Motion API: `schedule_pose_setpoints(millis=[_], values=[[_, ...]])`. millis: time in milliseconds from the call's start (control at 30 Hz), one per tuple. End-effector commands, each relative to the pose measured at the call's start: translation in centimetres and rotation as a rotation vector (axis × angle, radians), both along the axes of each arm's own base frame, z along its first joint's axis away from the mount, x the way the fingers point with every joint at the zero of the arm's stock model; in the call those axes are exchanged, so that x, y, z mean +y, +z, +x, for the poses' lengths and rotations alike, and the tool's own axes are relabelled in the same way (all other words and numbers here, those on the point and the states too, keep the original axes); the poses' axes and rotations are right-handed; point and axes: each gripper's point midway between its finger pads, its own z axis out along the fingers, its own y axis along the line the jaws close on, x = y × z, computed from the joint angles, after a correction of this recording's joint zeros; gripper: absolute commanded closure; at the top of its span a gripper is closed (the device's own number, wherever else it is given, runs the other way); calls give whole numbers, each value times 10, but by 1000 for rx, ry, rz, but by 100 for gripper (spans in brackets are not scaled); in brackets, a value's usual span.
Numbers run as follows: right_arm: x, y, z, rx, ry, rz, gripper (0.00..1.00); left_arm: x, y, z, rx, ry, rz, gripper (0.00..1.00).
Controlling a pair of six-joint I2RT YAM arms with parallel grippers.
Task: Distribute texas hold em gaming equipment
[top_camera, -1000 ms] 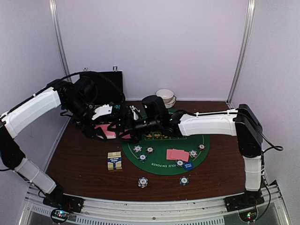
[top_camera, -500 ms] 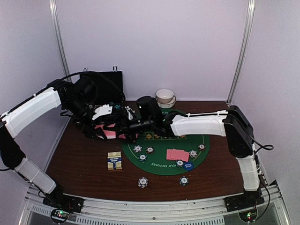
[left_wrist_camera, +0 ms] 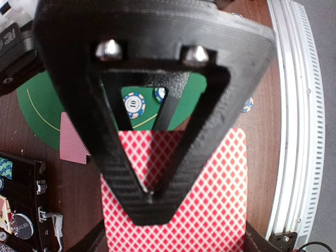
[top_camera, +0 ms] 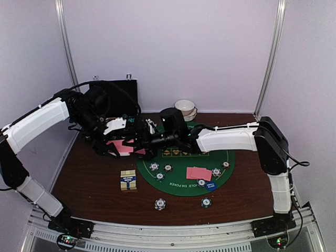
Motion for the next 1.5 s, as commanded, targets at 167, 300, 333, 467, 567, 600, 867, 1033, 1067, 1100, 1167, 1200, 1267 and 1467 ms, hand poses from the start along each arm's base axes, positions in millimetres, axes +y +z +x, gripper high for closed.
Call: schedule_pose_setpoints(millis=[167,300,333,467,567,600,867,1033,1067,1100,1167,1200,1267,1467], values=[[-20,11,1,-8,-5,-20,46,-6,18,4,-35,-1,-59,67],[-25,30,-2,-14,-4,13,60,-5,17,4,-34,-1,-55,67],[-25,35,-3,-15,-3,24,62,-5,17,4,-34,-1,-56,67],[-27,49,-5,-7,-3,63,72,-6,17,4,-33,-1,-56,67],[-29,54,-6,10,-3,84,80,-5,17,4,-35,0,-54,67],[-29,56,-6,12,-2,91,83,-5,17,4,-35,1,-53,67],[-31,64,-7,55,0,139,100,-5,16,5,-35,2,-49,67],[-41,67,0,73,-18,168,100,-4,16,4,-37,2,-47,67],[-44,68,2,71,-25,167,100,-3,15,4,-36,2,-44,68],[-48,68,4,70,-32,166,100,-3,15,4,-37,3,-44,68],[-56,69,9,69,-46,164,100,-3,15,4,-38,1,-43,68],[-60,68,13,69,-55,161,100,-3,15,4,-39,2,-43,68],[-70,66,20,69,-74,152,100,-3,15,4,-37,2,-41,68],[-100,55,39,84,-131,132,100,-2,15,4,-40,3,-40,68]])
